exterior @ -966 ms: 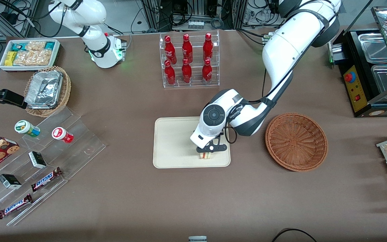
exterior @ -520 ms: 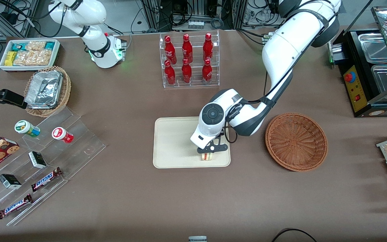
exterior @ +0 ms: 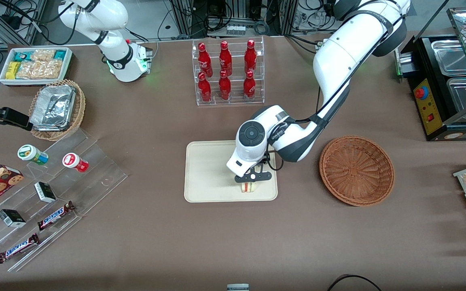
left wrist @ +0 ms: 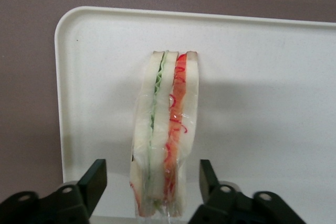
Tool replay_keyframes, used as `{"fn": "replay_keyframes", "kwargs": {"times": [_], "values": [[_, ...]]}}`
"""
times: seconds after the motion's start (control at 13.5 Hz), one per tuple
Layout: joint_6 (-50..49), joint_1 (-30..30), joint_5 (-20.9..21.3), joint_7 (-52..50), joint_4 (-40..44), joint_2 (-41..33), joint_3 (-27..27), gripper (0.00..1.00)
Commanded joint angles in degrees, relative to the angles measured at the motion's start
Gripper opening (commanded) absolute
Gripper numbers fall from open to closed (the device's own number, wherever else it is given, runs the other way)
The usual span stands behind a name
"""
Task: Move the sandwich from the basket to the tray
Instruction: 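Open the left gripper and raise it off the sandwich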
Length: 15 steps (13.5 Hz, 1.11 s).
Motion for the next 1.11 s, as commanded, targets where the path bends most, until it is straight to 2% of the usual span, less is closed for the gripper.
{"fn": "replay_keyframes", "kwargs": {"times": [0.0, 0.52, 0.67, 1.04], "values": [[-0.5, -1.0, 1.5, -1.3, 1.5, 0.5, 0.5, 0.99], [-1.6, -0.1, 1.4, -1.4, 1.7, -3.2, 0.5, 0.99], [-5.5, 0.0, 1.8, -1.4, 2.0, -5.2, 0.5, 0.99], [-6.5, 6.5, 1.0, -1.5, 1.8, -11.2, 0.4, 0.99]]}}
